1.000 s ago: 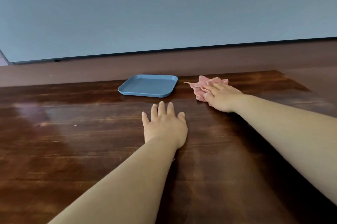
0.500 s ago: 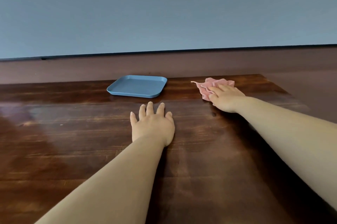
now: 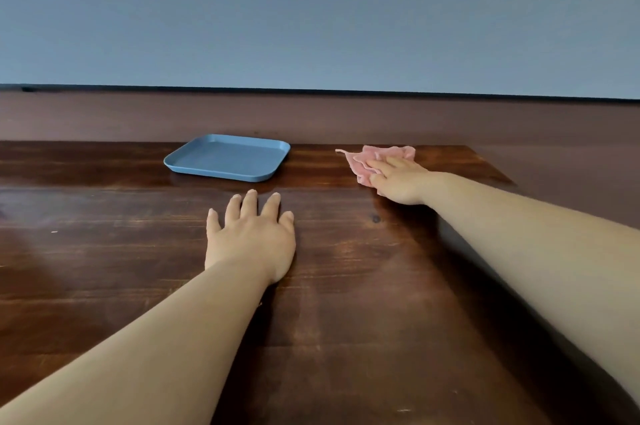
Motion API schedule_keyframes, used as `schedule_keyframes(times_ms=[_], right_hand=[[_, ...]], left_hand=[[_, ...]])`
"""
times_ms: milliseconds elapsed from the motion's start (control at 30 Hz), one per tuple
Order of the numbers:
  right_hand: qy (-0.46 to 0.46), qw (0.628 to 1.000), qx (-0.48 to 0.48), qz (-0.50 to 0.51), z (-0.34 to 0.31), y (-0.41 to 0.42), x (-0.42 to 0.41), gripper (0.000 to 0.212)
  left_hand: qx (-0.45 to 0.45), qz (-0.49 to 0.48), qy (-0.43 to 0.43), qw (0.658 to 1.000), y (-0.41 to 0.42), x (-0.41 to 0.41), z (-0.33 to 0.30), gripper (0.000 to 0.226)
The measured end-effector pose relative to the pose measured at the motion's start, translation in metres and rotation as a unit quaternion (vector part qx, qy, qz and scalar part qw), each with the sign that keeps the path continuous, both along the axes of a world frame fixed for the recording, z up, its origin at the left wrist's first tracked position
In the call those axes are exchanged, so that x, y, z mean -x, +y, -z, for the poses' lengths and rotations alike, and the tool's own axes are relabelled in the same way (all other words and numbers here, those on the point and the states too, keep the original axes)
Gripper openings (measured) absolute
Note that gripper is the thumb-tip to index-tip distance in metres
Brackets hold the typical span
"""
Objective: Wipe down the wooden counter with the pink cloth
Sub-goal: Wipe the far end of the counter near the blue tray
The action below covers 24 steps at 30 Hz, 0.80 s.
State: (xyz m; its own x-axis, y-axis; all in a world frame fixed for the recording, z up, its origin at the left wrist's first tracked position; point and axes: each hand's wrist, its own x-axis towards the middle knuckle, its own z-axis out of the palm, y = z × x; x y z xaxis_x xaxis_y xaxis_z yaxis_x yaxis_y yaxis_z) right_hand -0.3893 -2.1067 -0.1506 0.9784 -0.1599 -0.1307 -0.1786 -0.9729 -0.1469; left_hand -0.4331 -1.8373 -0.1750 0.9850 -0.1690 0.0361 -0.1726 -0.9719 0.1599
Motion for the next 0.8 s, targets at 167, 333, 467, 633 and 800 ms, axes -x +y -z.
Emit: schedule_keyframes(times_ms=[167, 333, 467, 633, 800], right_hand=[[-0.009, 0.997, -0.019, 0.073, -0.004, -0.033, -0.011, 0.056], [-0.028, 0.996, 0.003, 0.089, -0.003, -0.021, -0.011, 0.053], [-0.021, 0.999, 0.015, 0.025, 0.004, -0.030, 0.007, 0.055], [-0.006, 0.993, 0.013, 0.113, -0.006, -0.030, -0.008, 0.056], [-0.004, 0.998, -0.001, 0.063, 0.003, -0.036, 0.001, 0.055]], left_hand=[[-0.002, -0.005, -0.002, 1.000, 0.000, 0.002, 0.000, 0.057], [0.002, -0.001, -0.001, 1.000, -0.001, 0.003, -0.004, 0.056], [0.002, 0.004, 0.000, 1.000, 0.000, 0.002, -0.001, 0.056], [0.004, -0.004, -0.001, 1.000, -0.002, 0.002, -0.001, 0.056], [0.004, 0.002, -0.002, 1.000, 0.000, 0.000, 0.000, 0.057]])
